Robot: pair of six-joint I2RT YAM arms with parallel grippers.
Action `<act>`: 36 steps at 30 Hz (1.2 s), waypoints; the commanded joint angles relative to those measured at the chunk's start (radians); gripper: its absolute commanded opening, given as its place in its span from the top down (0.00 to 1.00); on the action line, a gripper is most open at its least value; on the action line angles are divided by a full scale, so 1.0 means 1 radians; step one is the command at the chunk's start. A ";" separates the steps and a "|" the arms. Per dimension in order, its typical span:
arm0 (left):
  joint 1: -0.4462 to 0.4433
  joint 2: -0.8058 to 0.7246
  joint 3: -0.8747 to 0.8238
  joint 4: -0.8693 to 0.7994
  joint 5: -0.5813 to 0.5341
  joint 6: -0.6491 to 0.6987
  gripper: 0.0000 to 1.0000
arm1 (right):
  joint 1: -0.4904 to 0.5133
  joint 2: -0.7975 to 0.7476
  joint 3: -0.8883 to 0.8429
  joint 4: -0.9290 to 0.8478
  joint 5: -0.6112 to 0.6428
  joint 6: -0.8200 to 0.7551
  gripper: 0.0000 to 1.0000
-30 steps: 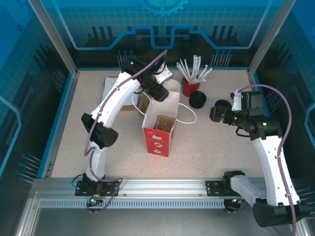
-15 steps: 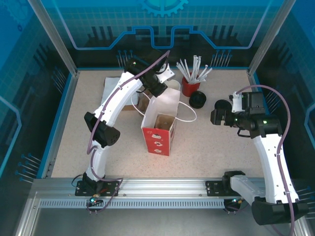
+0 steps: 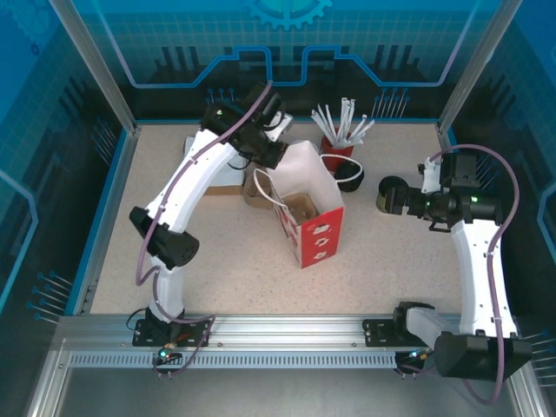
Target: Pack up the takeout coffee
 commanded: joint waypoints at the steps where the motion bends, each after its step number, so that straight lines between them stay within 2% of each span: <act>1: 0.005 -0.082 -0.094 0.041 -0.023 -0.159 1.00 | -0.047 0.045 0.015 -0.013 -0.006 -0.033 0.00; 7: 0.004 -0.106 -0.203 0.094 -0.013 -0.182 1.00 | -0.059 0.137 -0.012 0.026 0.022 -0.035 0.00; 8: 0.004 -0.106 -0.212 0.101 -0.013 -0.178 0.97 | -0.060 0.147 -0.019 0.034 0.024 -0.035 0.00; 13: 0.005 -0.102 -0.216 0.102 -0.015 -0.160 0.64 | -0.059 0.195 -0.029 0.047 0.016 -0.048 0.00; 17: 0.013 -0.144 -0.175 0.082 -0.044 -0.151 0.48 | -0.057 0.234 -0.004 0.036 0.026 -0.046 0.00; 19: 0.019 -0.191 -0.183 0.094 -0.053 -0.145 0.35 | -0.056 0.255 0.005 0.039 0.026 -0.046 0.00; 23: 0.026 -0.320 -0.264 0.156 -0.077 -0.137 0.21 | -0.044 0.320 0.025 0.043 0.040 -0.038 0.00; 29: 0.051 -0.602 -0.566 0.392 -0.088 -0.172 0.03 | -0.001 0.412 0.064 0.063 0.085 -0.028 0.00; 33: 0.081 -0.773 -0.767 0.502 -0.084 -0.210 0.01 | 0.021 0.458 0.084 0.078 0.098 -0.023 0.00; 36: 0.097 -0.863 -0.868 0.524 -0.089 -0.237 0.01 | 0.026 0.493 0.098 0.088 0.108 -0.020 0.00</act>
